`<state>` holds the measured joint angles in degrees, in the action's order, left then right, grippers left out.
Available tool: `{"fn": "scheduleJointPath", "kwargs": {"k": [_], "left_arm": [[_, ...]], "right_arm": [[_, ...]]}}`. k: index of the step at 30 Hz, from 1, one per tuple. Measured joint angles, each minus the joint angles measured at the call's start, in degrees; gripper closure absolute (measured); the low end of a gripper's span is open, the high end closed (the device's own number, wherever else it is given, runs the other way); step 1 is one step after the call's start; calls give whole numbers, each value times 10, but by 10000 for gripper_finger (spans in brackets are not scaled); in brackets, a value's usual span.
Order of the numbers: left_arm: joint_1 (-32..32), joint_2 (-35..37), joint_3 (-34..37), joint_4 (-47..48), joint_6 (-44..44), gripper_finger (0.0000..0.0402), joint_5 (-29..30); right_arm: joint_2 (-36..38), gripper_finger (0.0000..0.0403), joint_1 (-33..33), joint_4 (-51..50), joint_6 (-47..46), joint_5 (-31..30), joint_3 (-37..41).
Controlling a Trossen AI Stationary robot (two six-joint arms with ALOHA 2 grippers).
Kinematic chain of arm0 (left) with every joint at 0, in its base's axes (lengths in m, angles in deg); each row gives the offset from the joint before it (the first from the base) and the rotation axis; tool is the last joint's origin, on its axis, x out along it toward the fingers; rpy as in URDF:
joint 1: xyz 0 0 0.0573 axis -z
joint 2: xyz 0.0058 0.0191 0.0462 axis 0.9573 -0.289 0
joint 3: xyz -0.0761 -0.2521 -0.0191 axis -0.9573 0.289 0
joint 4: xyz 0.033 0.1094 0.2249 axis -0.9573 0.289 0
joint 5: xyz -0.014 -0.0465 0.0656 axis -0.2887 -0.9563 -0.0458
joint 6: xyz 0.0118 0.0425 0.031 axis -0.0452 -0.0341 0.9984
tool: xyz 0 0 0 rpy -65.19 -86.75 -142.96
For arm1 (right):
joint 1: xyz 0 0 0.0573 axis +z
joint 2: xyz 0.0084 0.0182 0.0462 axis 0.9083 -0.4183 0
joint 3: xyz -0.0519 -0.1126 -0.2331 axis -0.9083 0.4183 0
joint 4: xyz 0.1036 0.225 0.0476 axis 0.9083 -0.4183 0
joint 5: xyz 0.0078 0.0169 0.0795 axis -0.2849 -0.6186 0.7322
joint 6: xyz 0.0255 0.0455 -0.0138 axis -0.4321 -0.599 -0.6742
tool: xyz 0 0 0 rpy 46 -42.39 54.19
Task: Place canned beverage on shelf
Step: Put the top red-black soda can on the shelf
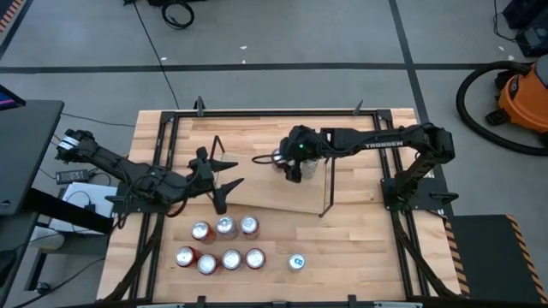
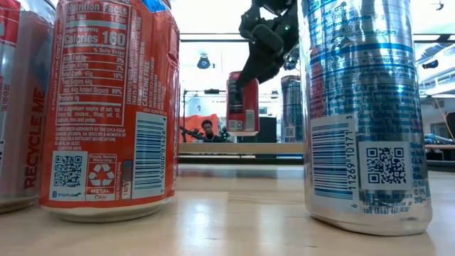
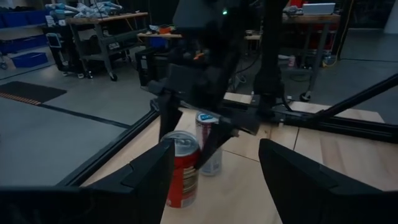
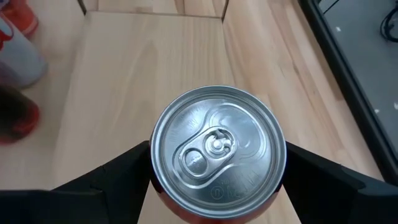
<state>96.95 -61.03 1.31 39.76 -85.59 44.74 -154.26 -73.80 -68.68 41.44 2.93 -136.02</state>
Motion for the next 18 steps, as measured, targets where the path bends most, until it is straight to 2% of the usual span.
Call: {"fn": "scheduleJointPath", "kwargs": {"k": [6,18], "left_arm": [[-1,0,0,0,0,157,0],[-1,0,0,0,2,157,0]], "right_arm": [[-1,74,-19,1,-2,35,2],[-3,74,-37,52,-9,55,51]]}}
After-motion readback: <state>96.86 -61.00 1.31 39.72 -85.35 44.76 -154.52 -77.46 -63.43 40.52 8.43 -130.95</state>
